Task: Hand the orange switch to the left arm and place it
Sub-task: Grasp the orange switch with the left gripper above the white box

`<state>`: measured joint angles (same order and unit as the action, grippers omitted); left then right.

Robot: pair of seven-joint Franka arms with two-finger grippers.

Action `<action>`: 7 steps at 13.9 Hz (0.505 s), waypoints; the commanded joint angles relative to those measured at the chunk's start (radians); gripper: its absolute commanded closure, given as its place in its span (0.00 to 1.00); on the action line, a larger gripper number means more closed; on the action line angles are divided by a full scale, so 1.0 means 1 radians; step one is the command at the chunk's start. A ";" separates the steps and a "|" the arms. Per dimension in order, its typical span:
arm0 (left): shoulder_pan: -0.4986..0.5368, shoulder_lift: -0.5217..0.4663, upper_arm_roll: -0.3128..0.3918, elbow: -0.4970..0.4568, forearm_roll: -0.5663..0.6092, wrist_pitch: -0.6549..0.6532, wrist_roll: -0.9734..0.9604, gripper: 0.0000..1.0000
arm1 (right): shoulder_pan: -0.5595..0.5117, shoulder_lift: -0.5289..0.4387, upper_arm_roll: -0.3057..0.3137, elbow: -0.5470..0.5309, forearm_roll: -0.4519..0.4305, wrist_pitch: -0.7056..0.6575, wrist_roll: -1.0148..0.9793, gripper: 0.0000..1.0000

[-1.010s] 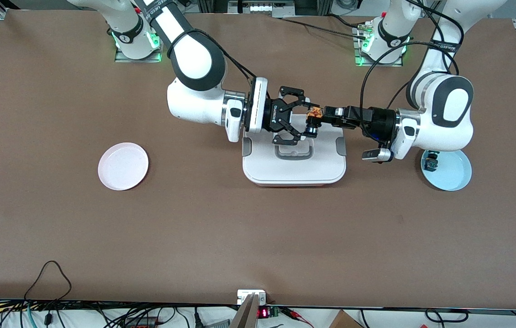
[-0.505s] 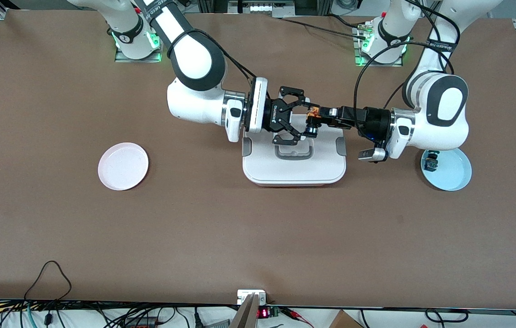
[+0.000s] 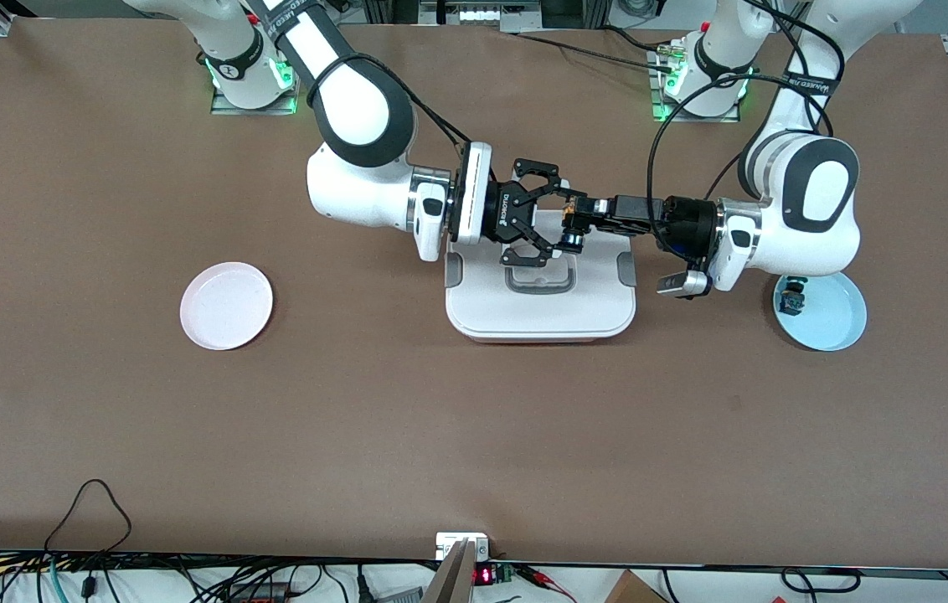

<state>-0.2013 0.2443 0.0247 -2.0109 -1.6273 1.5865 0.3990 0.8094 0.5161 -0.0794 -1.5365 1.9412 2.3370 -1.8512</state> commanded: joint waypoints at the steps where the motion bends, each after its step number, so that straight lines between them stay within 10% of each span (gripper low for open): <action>1: -0.020 -0.014 0.006 -0.009 -0.029 0.012 0.020 0.95 | 0.001 0.015 0.001 0.029 0.019 0.010 -0.020 0.98; 5: -0.020 -0.014 0.006 -0.009 -0.029 0.012 0.020 1.00 | -0.002 0.015 0.001 0.027 0.018 0.007 -0.016 0.94; 7: -0.020 -0.014 0.006 -0.009 -0.029 0.012 0.020 1.00 | -0.013 0.013 0.001 0.027 0.016 0.004 0.001 0.74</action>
<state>-0.2038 0.2443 0.0247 -2.0103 -1.6299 1.5873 0.4018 0.8085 0.5163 -0.0795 -1.5360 1.9416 2.3364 -1.8510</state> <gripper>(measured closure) 0.665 0.264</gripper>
